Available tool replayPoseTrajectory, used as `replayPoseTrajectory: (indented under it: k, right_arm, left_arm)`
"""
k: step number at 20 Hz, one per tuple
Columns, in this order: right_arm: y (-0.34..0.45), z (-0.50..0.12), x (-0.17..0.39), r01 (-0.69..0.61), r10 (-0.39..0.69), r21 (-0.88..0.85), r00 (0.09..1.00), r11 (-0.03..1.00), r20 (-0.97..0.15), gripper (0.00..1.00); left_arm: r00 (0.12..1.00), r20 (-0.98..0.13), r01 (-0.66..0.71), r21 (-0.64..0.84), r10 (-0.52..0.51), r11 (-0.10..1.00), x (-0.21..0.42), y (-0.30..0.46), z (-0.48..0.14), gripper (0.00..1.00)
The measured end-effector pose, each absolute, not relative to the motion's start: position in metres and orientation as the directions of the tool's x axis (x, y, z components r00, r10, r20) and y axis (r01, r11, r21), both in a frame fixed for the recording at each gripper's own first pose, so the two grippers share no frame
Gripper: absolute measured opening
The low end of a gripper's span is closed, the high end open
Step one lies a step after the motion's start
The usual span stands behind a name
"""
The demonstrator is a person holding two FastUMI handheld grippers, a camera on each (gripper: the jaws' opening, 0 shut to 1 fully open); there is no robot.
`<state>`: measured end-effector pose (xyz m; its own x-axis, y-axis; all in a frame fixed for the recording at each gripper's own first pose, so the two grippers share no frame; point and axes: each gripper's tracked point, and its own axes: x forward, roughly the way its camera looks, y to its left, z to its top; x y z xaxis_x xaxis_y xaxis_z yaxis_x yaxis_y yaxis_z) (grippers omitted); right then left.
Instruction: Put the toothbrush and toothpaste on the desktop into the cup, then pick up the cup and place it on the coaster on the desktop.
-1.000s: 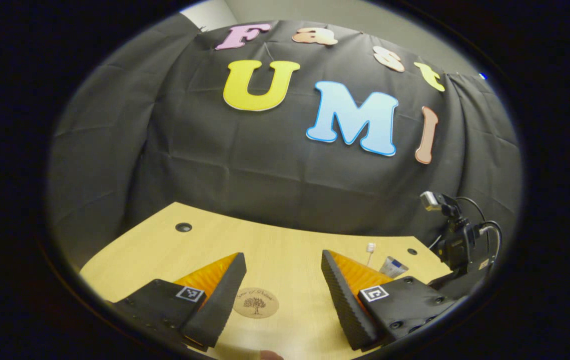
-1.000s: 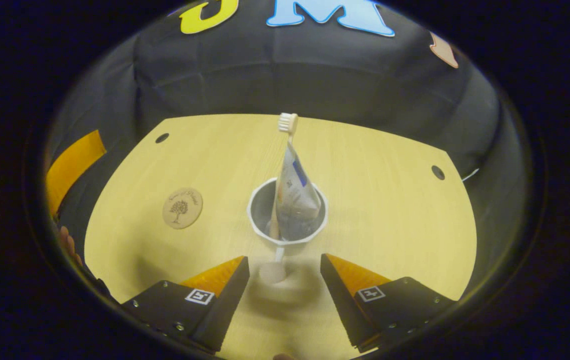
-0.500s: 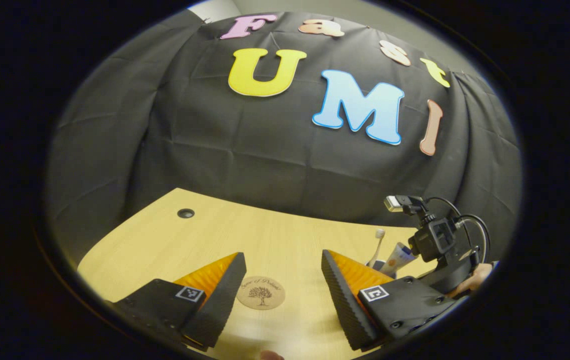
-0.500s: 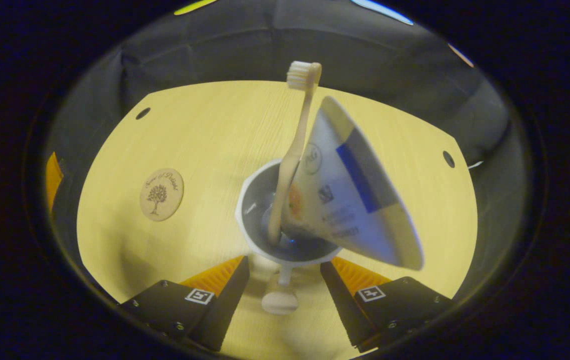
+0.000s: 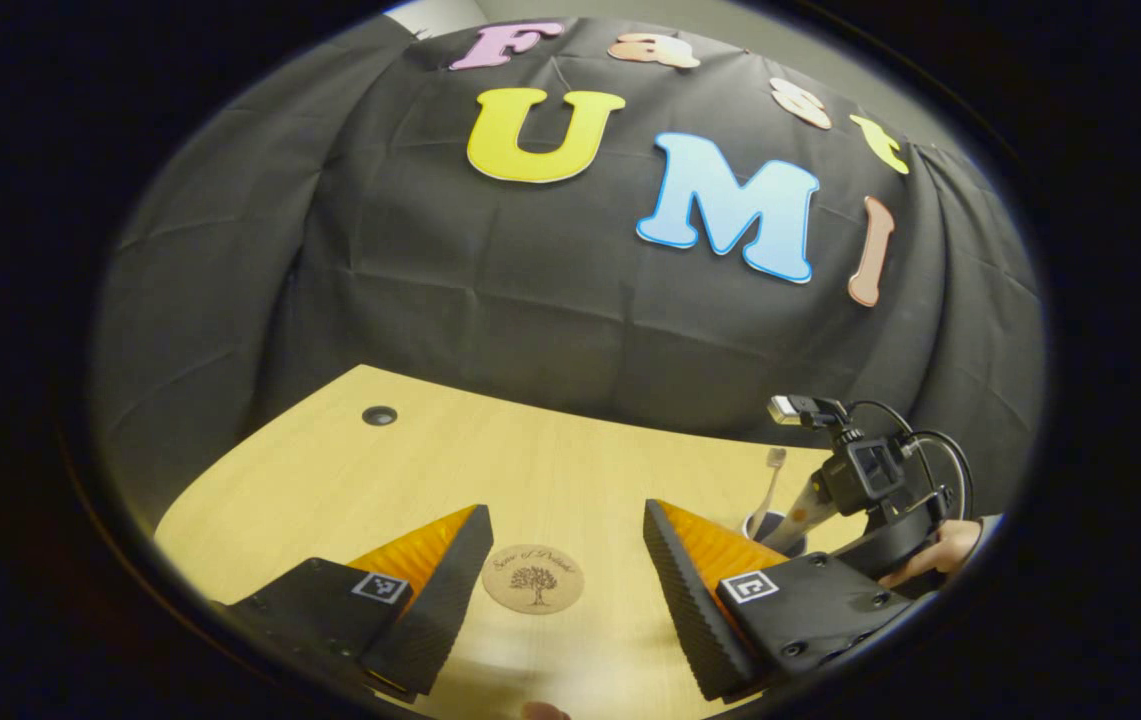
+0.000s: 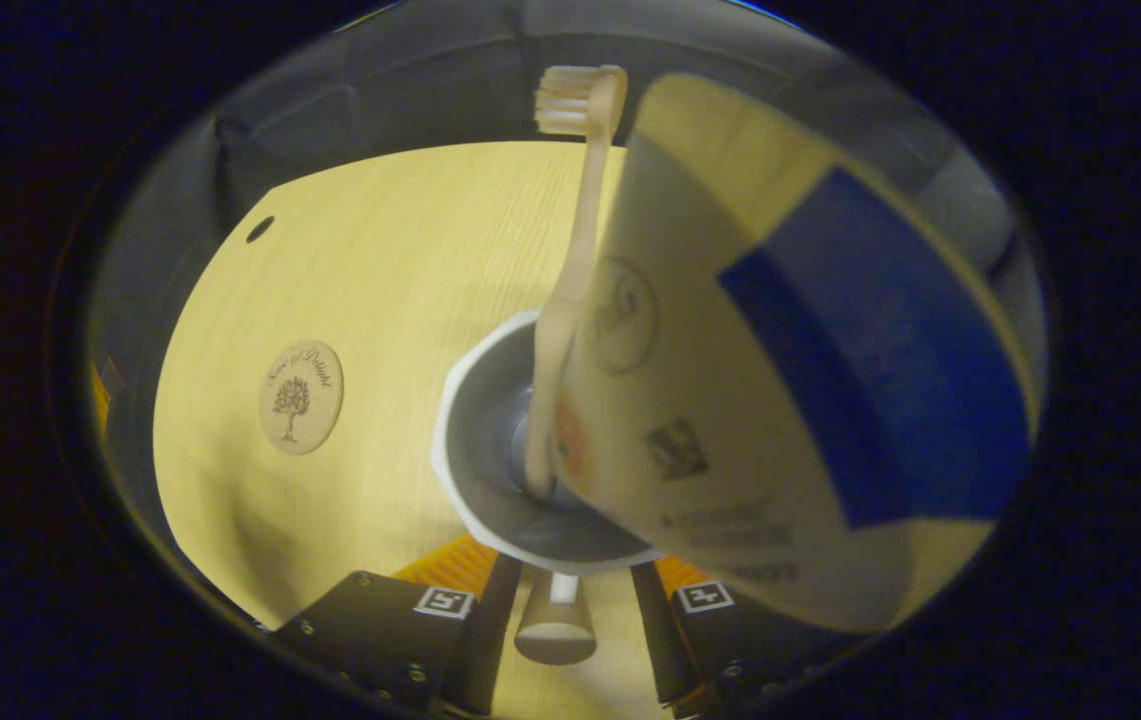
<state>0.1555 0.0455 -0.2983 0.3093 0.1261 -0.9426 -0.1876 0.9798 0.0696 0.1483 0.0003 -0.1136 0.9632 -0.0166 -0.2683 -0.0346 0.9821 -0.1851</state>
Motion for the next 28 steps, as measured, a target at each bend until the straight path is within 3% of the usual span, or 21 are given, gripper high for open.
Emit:
replayPoseTrajectory:
  k: [1,2,3,11,22,23,24,25,26,28]
  right_arm:
    - [0.046,-0.298,0.154,-0.196,0.136,0.079,0.301,0.977,-0.944,0.46]
    - [0.043,-0.299,0.152,-0.183,0.126,0.072,0.300,0.980,-0.946,0.46]
    - [0.043,-0.289,0.152,-0.179,0.135,0.084,0.294,0.980,-0.946,0.30]
    - [0.051,-0.286,0.150,-0.201,0.171,0.112,0.308,0.973,-0.936,0.28]
    - [0.095,-0.215,0.149,-0.324,0.256,0.146,0.331,0.935,-0.908,0.28]
    - [0.103,-0.211,0.150,-0.337,0.262,0.145,0.331,0.930,-0.907,0.24]
    - [0.107,-0.204,0.151,-0.349,0.268,0.146,0.332,0.926,-0.905,0.28]
    - [0.113,-0.198,0.155,-0.360,0.274,0.147,0.332,0.921,-0.903,0.24]
    - [0.117,-0.196,0.154,-0.370,0.278,0.148,0.330,0.917,-0.902,0.28]
    - [0.130,-0.195,0.154,-0.388,0.280,0.142,0.327,0.911,-0.903,0.24]
  left_arm:
    - [0.963,-0.269,-0.036,-0.186,-0.016,0.982,0.148,0.001,-0.114,0.97]
    - [0.963,-0.270,-0.036,-0.188,-0.016,0.982,0.147,0.001,-0.114,0.97]
    - [0.962,-0.271,-0.038,-0.190,-0.015,0.981,0.147,0.002,-0.114,0.97]
    - [0.962,-0.272,-0.077,-0.205,0.019,0.976,0.133,0.019,-0.112,0.97]
    - [0.959,-0.261,-0.165,-0.202,0.109,0.965,0.083,0.079,-0.105,0.98]
    - [0.958,-0.264,-0.172,-0.206,0.115,0.963,0.076,0.086,-0.105,1.00]
    - [0.956,-0.266,-0.180,-0.206,0.122,0.962,0.071,0.091,-0.105,0.97]
    - [0.955,-0.267,-0.187,-0.204,0.129,0.961,0.066,0.098,-0.105,1.00]
    - [0.954,-0.269,-0.192,-0.202,0.134,0.960,0.059,0.103,-0.106,0.97]
    - [0.951,-0.276,-0.200,-0.200,0.141,0.959,0.051,0.113,-0.107,1.00]
